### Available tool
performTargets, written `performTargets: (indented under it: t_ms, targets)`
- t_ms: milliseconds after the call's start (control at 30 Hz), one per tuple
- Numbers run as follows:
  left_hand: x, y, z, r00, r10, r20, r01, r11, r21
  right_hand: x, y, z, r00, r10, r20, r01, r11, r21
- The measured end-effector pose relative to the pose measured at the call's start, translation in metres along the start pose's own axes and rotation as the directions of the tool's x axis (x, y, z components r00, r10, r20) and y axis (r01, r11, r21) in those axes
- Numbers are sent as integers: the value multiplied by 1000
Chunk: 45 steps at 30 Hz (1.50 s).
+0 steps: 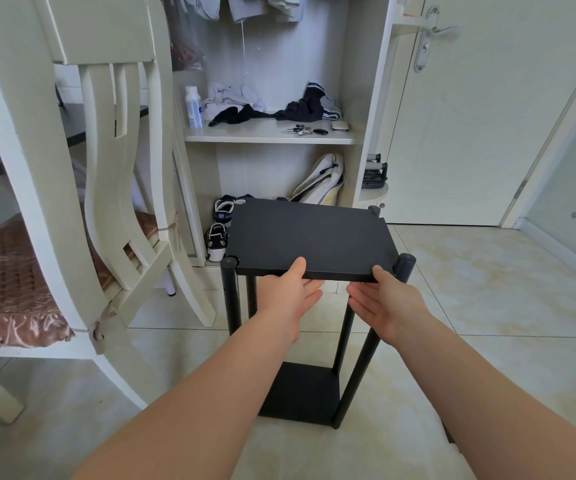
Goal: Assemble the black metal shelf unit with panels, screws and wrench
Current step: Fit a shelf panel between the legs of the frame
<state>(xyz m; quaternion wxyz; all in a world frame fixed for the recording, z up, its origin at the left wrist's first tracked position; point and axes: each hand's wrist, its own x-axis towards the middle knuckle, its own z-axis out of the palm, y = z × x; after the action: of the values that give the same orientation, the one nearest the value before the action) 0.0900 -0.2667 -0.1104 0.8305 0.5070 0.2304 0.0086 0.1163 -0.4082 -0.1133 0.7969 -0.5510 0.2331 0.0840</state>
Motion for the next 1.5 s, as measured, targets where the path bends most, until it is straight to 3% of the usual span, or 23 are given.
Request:
performTargets:
  t_ms: [333,800,933,1067,1267,1500]
  targets:
    - [7,-11,-2,990,-132,-56,125,985,-123,-3,7,-11,1000,4,-22,-6,999,-53]
    - [18,-26,-5,996,-90,-2,90,995,-43,1,10,-9,993,98,60,-93,992,-84]
    - [27,-25,-11,1000,-10,15,10,999,-41,3,12,-11,995,91,49,-85,990,-112]
    - [33,-24,-12,1000,19,11,-18,990,-137,4,16,-10,993,111,49,-103,986,-134]
    - [29,-22,-16,997,-47,63,64,954,-292,6,21,-5,983,170,61,-163,980,-112]
    - [26,-22,-19,994,-62,86,88,931,-353,9,24,6,982,181,62,-185,981,62]
